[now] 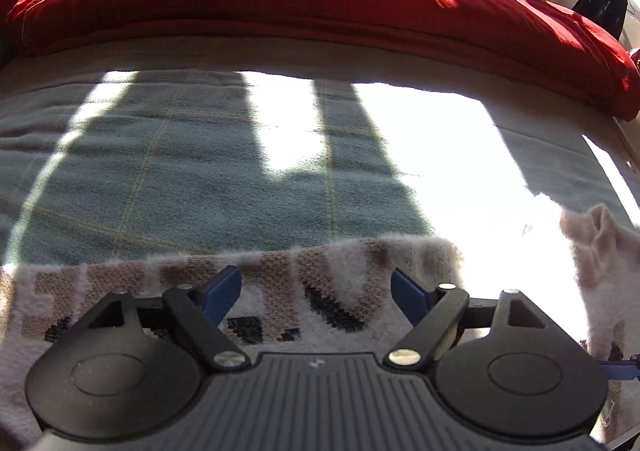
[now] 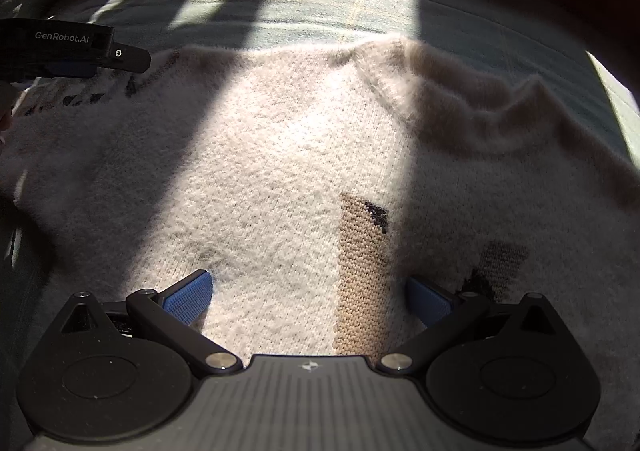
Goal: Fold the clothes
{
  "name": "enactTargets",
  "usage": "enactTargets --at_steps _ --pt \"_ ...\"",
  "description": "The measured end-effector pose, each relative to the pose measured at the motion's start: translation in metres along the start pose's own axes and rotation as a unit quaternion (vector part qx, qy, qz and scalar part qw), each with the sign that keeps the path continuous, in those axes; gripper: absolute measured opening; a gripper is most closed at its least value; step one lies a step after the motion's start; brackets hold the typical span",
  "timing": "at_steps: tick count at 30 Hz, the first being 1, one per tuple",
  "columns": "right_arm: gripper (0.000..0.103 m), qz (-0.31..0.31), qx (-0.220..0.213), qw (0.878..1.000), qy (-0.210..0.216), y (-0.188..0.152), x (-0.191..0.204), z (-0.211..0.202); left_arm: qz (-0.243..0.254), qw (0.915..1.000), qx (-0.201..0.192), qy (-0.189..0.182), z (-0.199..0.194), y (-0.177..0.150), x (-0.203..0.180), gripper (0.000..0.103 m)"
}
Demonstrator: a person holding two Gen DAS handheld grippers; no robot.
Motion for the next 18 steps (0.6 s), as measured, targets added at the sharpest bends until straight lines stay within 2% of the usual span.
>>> enactTargets --at_steps 4,8,13,16,18 --pt "0.103 -0.002 -0.003 1.000 -0.004 -0.001 0.001 0.001 0.048 0.9987 -0.013 -0.010 -0.026 -0.039 -0.009 0.082" --pt "0.103 -0.004 0.000 1.000 -0.004 -0.001 0.001 0.002 0.038 0.9992 0.005 -0.014 -0.028 -0.070 -0.004 0.084" --pt "0.103 -0.004 0.007 1.000 -0.007 0.001 0.002 0.004 0.014 0.9997 0.017 -0.004 -0.041 -0.088 0.020 0.084" --pt "0.103 -0.003 0.010 1.000 -0.010 0.002 0.003 0.005 0.012 0.9995 0.029 -0.001 -0.052 -0.087 0.033 0.083" --pt "0.103 -0.004 0.010 1.000 -0.012 0.002 0.004 0.006 0.013 0.9997 0.013 0.018 -0.057 -0.079 0.043 0.083"
Point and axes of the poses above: each gripper's, at about its wrist camera, not at the fingertips, and z roughly the way its jaws point, x to its left, y to its top, the point moved 4 cm from there along z, roughly the way its jaws point, and after that the axes turned 9 degrees about y, right-handed, at the moved point
